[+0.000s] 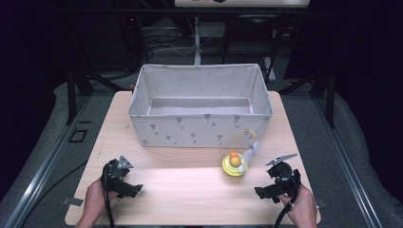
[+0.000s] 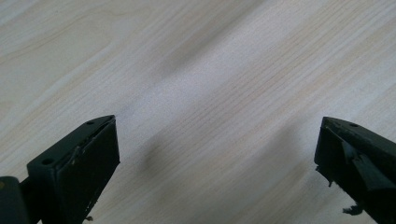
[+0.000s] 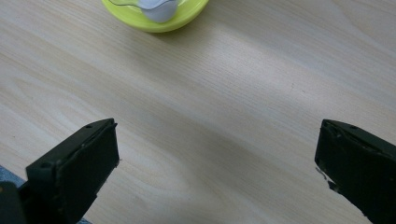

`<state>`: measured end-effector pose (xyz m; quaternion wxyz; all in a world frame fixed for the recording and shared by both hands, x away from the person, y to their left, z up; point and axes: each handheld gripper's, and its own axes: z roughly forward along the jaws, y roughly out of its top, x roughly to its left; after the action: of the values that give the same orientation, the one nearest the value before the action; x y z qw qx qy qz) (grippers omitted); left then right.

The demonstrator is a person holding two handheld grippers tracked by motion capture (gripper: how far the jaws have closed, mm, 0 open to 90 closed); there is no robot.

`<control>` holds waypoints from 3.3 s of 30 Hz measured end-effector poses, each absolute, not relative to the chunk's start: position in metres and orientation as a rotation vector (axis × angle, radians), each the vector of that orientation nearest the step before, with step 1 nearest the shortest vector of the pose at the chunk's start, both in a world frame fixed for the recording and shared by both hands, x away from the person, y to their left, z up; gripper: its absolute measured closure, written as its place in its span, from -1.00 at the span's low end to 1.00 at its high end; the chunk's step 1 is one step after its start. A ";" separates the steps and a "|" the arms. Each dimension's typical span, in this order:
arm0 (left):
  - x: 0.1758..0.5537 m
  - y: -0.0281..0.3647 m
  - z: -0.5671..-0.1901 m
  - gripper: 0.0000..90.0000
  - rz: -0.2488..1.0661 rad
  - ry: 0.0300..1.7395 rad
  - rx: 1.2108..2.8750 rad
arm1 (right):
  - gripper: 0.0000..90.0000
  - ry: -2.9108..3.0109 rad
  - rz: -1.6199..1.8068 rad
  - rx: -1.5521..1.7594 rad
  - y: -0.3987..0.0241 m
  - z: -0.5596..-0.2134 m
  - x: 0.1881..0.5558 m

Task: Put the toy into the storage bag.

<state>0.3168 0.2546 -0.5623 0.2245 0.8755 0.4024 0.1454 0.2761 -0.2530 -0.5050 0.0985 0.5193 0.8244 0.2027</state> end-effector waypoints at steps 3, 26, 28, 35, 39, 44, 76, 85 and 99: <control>0.317 0.255 -0.562 -0.99 0.395 1.109 2.418 | -1.00 2.447 0.589 1.535 -0.253 -0.506 0.276; 0.317 0.255 -0.564 -0.99 0.398 1.118 2.425 | -1.00 2.542 0.480 1.465 -0.237 -0.493 0.275; 0.317 0.255 -0.564 -0.99 0.400 1.119 2.429 | -1.00 2.562 0.472 1.467 -0.235 -0.489 0.276; 0.316 0.251 -0.565 -1.00 0.397 1.105 2.439 | -1.00 2.605 0.495 1.446 -0.228 -0.471 0.280; 0.317 0.252 -0.566 -1.00 0.397 1.105 2.439 | -1.00 2.619 0.508 1.434 -0.227 -0.460 0.284; 0.319 0.256 -0.567 -1.00 0.384 1.133 2.425 | -1.00 2.628 0.527 1.437 -0.226 -0.446 0.292; 0.317 0.254 -0.565 -1.00 0.393 1.122 2.407 | -0.71 2.667 0.569 1.310 -0.197 -0.383 0.348; 0.317 0.253 -0.564 -1.00 0.394 1.123 2.404 | -0.53 2.643 0.539 1.252 -0.184 -0.370 0.359; 0.317 0.253 -0.564 -1.00 0.393 1.125 2.406 | 0.08 2.616 0.450 1.215 -0.164 -0.365 0.375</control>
<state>0.3170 0.2530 -0.5644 0.2264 0.8729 0.4080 0.1424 0.3751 -0.1645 -0.3649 0.1110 0.4137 0.8905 0.1532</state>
